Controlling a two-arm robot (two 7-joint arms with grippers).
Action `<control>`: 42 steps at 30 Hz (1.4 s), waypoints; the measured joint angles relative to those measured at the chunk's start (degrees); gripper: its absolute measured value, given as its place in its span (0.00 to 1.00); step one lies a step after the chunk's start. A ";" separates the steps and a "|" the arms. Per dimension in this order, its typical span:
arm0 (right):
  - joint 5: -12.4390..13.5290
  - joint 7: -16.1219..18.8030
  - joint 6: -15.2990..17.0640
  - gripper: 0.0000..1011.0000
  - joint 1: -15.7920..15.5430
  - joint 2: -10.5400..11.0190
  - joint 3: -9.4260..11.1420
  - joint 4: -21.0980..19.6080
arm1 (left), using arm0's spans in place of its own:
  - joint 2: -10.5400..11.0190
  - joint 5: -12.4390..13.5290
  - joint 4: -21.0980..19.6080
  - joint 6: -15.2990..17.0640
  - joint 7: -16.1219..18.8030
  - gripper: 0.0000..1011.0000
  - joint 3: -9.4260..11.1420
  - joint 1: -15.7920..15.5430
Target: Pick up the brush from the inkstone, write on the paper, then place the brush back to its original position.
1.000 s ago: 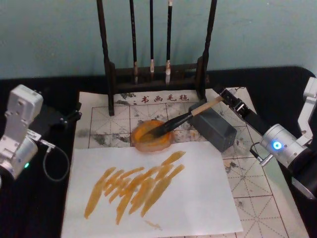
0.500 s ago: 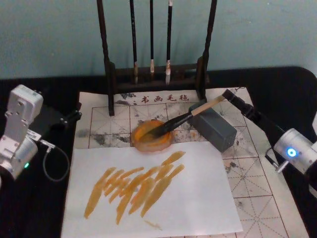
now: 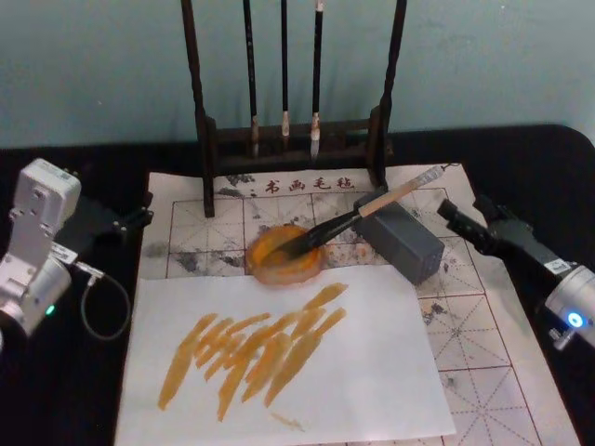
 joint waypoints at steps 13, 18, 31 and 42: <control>-8.16 -2.86 -4.15 0.99 0.05 -0.41 -0.34 1.24 | 0.00 0.00 0.00 0.00 0.00 0.99 0.00 0.00; -8.85 -2.99 -4.29 0.99 0.16 -0.72 -0.11 1.59 | 0.00 0.00 0.00 0.00 0.00 0.99 0.00 0.00; -8.82 -3.02 -4.33 0.99 0.13 -0.63 -0.14 1.52 | 0.00 0.00 0.00 0.00 0.00 0.99 0.00 0.00; -8.76 -3.02 -4.33 0.99 0.11 -0.58 -0.19 1.46 | 0.00 0.00 0.00 0.00 0.00 0.99 0.00 0.00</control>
